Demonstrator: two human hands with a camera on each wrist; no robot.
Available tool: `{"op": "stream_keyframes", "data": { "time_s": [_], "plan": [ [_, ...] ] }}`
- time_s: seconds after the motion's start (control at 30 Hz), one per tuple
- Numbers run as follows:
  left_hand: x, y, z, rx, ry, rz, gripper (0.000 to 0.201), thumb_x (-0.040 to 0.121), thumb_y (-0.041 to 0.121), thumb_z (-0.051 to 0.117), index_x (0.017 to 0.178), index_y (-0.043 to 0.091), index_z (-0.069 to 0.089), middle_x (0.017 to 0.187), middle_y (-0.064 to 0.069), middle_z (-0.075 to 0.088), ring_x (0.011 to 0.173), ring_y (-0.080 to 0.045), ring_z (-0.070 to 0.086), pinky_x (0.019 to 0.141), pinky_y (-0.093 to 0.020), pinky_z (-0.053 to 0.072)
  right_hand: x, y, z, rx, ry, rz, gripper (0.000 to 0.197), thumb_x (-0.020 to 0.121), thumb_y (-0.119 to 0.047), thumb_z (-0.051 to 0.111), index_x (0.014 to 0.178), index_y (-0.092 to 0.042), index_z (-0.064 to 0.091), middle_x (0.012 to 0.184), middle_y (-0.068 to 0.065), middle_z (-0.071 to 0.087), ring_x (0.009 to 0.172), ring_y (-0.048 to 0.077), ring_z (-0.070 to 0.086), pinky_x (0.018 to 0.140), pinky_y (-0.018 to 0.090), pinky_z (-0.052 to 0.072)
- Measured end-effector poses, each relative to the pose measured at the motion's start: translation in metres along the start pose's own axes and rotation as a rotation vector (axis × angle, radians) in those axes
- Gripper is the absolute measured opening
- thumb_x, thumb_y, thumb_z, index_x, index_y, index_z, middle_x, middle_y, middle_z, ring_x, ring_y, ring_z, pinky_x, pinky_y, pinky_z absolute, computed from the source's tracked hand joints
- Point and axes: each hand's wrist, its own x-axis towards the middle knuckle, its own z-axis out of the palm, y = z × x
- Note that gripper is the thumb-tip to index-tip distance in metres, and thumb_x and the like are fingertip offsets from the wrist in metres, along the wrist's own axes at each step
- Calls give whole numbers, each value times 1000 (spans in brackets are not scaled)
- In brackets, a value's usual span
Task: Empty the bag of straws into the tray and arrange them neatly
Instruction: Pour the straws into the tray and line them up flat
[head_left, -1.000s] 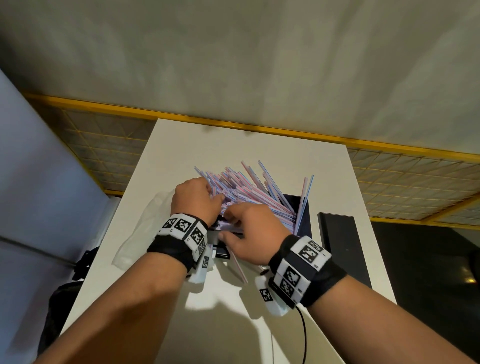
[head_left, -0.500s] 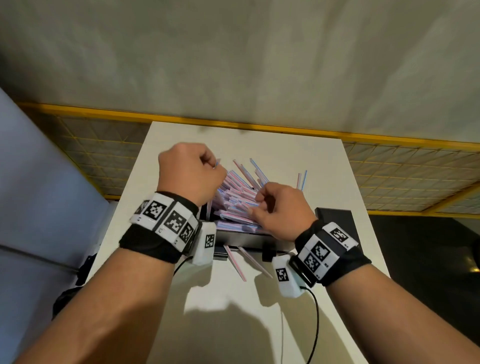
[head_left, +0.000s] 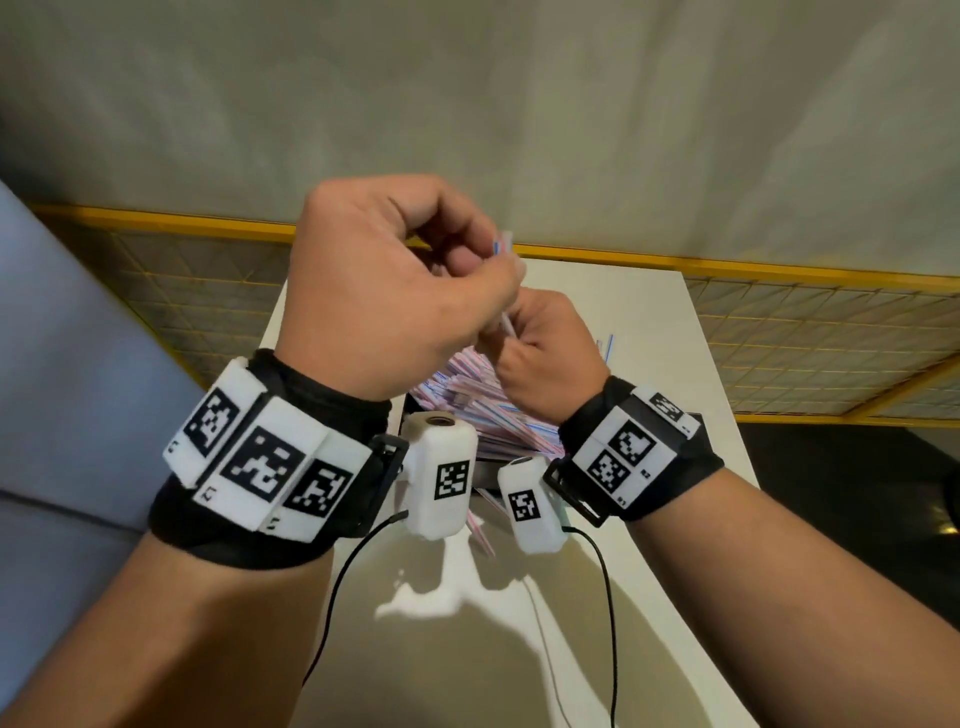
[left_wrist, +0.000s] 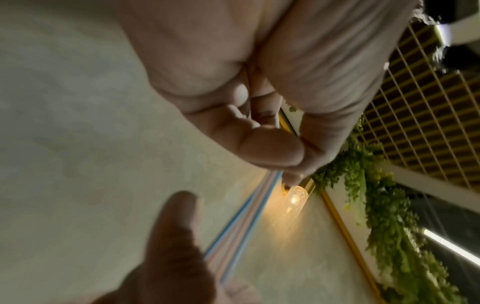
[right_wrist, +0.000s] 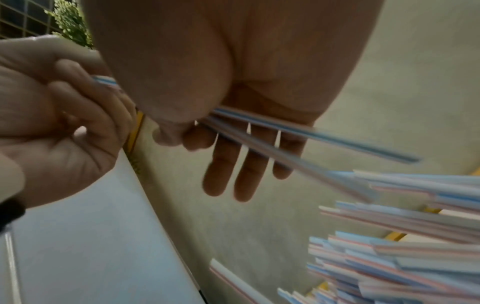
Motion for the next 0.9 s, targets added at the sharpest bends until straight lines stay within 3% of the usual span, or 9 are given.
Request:
{"op": "stream_keyframes", "data": {
  "time_s": [0.1, 0.17, 0.3, 0.37, 0.43, 0.57, 0.67, 0.77, 0.9],
  "plan": [
    [1, 3, 0, -173, 60, 46, 20, 78, 25, 83, 79, 14, 66, 66, -4, 60, 49, -25, 59, 44, -29, 46, -2, -10, -11, -83, 121, -38, 49, 93, -37, 62, 54, -9, 52, 46, 9, 47, 42, 18, 41, 45, 32, 39],
    [1, -6, 2, -255, 132, 44, 24, 83, 34, 75, 81, 15, 61, 73, -16, 55, 49, -29, 53, 43, -26, 40, -8, -2, -20, -176, 141, -31, 55, 95, -40, 63, 50, -21, 39, 45, -9, 33, 44, 8, 28, 45, 22, 25],
    [-4, -61, 2, -146, 374, -88, 22, 89, 40, 63, 81, 21, 57, 78, -12, 55, 64, -27, 53, 56, -37, 44, -30, 38, -23, -435, -63, 198, 57, 81, -71, 57, 60, -19, 50, 51, -8, 44, 47, 9, 39, 50, 26, 31],
    [-17, -96, 4, -52, 451, -186, 28, 87, 41, 62, 100, 17, 56, 99, -6, 56, 86, -18, 53, 78, -36, 47, -42, 63, -19, -605, -169, 233, 57, 84, -71, 56, 75, -15, 53, 67, -1, 52, 61, 14, 46, 58, 31, 34],
    [-29, -125, 8, -74, 476, -401, 50, 85, 47, 60, 119, 10, 51, 119, -8, 55, 103, -18, 53, 88, -27, 43, -51, 83, -19, -750, -105, 198, 51, 82, -69, 59, 80, -19, 48, 79, 0, 52, 74, 19, 46, 66, 34, 38],
    [-49, -165, 26, -170, 338, -810, 83, 72, 75, 40, 117, 7, 55, 120, -20, 60, 110, -34, 58, 98, -42, 46, -62, 95, -21, -695, -125, 265, 46, 84, -52, 73, 68, -21, 42, 65, -4, 48, 61, 16, 44, 58, 31, 33],
    [-62, -171, 41, -195, 272, -836, 75, 75, 83, 31, 112, 24, 57, 121, -4, 64, 112, -23, 60, 107, -50, 44, -69, 96, -14, -760, -339, 264, 45, 92, -55, 61, 67, -17, 55, 60, -2, 54, 57, 15, 49, 58, 30, 37],
    [-67, -175, 45, -86, 285, -830, 72, 97, 69, 25, 132, 14, 55, 136, -9, 60, 125, -28, 55, 113, -47, 38, -70, 100, -5, -822, -463, 257, 47, 90, -62, 57, 74, -17, 58, 65, -1, 55, 65, 21, 53, 59, 31, 41],
    [-68, -171, 45, -120, 260, -785, 81, 79, 81, 27, 125, 20, 53, 120, 0, 60, 117, -23, 56, 106, -37, 41, -66, 101, 1, -926, -472, 309, 48, 83, -67, 59, 83, -19, 57, 81, 0, 55, 80, 22, 53, 71, 33, 49]
  ]
}}
